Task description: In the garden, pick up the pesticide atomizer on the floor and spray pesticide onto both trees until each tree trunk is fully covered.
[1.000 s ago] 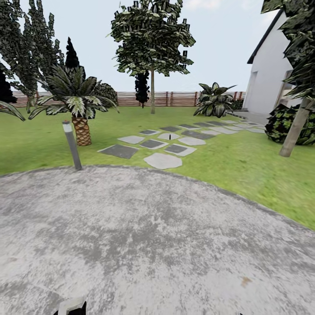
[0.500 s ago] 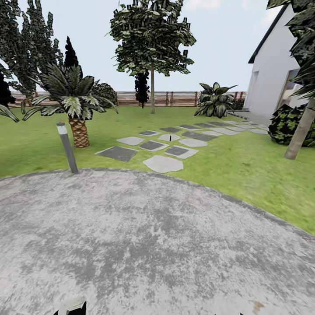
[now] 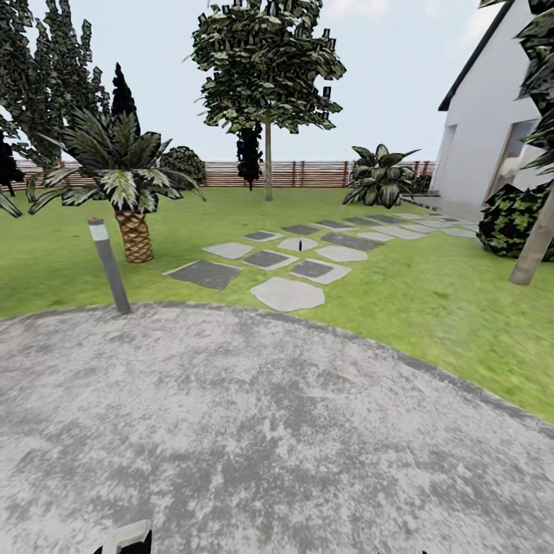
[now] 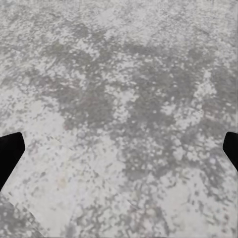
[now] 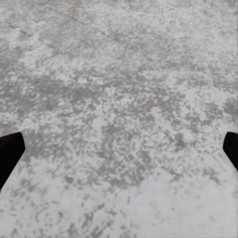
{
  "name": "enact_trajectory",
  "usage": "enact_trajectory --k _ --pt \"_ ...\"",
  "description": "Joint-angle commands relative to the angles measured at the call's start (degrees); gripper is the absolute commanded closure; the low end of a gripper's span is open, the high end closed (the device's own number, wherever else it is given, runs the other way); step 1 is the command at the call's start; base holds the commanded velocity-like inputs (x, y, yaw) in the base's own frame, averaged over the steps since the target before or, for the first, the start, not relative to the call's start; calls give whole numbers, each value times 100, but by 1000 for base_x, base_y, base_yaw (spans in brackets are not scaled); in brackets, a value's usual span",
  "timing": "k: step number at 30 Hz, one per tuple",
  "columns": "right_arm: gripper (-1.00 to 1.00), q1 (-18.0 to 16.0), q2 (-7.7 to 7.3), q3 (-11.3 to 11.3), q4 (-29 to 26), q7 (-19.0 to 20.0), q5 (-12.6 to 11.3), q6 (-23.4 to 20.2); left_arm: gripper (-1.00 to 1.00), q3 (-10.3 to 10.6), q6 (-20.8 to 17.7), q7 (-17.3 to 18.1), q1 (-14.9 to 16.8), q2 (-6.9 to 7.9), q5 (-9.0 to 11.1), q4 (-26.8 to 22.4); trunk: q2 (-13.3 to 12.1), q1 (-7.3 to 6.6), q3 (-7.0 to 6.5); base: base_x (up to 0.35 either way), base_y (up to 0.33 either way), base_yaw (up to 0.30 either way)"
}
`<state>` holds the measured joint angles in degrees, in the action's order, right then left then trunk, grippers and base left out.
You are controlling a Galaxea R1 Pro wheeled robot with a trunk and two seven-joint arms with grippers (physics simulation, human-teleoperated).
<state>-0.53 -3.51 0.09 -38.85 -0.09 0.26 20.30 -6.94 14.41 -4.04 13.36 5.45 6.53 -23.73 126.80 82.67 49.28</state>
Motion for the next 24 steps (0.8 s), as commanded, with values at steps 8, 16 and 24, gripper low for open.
enact_trajectory --k 8,16,24 --pt "-100 0 0 0 0 0 0 0 -100 0 0 0 0 0 1 0 0 0 0 340 0 0" --pt "-100 0 2 0 -1 0 0 0 -100 2 0 0 0 0 -2 0 0 0 0 340 0 0" --pt "-100 0 0 0 0 0 0 0 -100 9 0 0 0 0 -3 0 0 0 0 340 0 0"
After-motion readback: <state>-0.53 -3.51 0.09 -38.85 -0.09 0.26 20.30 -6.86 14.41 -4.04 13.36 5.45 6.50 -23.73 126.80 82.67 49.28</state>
